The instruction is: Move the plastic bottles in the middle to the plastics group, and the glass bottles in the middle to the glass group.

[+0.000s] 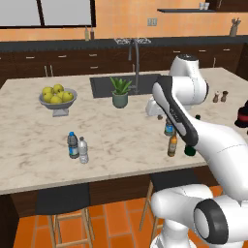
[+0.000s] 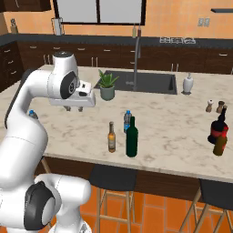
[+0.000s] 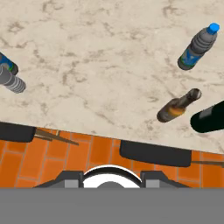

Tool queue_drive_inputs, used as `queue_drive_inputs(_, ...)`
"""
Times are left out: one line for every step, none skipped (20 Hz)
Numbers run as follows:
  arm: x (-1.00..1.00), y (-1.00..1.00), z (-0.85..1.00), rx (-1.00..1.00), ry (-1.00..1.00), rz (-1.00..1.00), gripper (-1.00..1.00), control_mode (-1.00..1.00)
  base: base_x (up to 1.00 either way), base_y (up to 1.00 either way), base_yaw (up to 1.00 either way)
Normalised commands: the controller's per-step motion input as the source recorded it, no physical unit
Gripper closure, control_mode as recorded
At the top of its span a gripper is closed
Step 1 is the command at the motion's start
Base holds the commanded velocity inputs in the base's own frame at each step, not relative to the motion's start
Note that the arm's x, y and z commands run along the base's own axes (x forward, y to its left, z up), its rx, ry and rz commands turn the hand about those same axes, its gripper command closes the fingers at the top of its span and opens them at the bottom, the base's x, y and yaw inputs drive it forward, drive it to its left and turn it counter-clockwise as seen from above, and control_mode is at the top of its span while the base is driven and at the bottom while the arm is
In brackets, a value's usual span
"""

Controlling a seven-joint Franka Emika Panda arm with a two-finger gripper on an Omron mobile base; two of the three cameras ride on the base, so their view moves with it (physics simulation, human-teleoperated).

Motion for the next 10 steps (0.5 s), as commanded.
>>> queue_drive_inputs(0.00, 0.00, 0.00, 0.00, 0.00, 0.00, -1.00, -1.00, 0.00, 0.00, 0.00)
queue_drive_inputs(0.00, 0.00, 0.00, 0.00, 0.00, 0.00, -1.00, -1.00, 0.00, 0.00, 0.00)
queue_drive_inputs(0.00, -0.07, -0.06, 0.00, 0.00, -0.01, -1.00, -1.00, 0.00, 0.00, 0.00)
queue_drive_inputs(0.00, -0.21, -0.19, 0.00, 0.00, -0.01, -1.00, -1.00, 0.00, 0.00, 0.00)
queue_drive_inputs(0.00, -0.50, -0.21, 0.00, 0.00, -0.02, -1.00, -1.00, 0.00, 0.00, 0.00)
queue_drive_inputs(0.00, -0.62, -0.06, 0.00, 0.01, 0.00, -1.00, -1.00, 0.00, 0.00, 0.00)
queue_drive_inputs(0.01, -0.63, 0.00, 0.00, 0.03, 0.00, -1.00, -1.00, 0.00, 0.00, 0.00)
queue_drive_inputs(0.00, -0.78, -0.01, 0.00, 0.03, 0.00, -1.00, -1.00, 0.00, 0.00, 0.00)
queue_drive_inputs(0.00, -0.84, -0.01, 0.00, 0.03, 0.00, -1.00, -1.00, 0.00, 0.00, 0.00)
queue_drive_inputs(0.00, -0.95, 0.00, 0.00, 0.05, 0.00, -1.00, -1.00, 0.00, 0.00, 0.00)
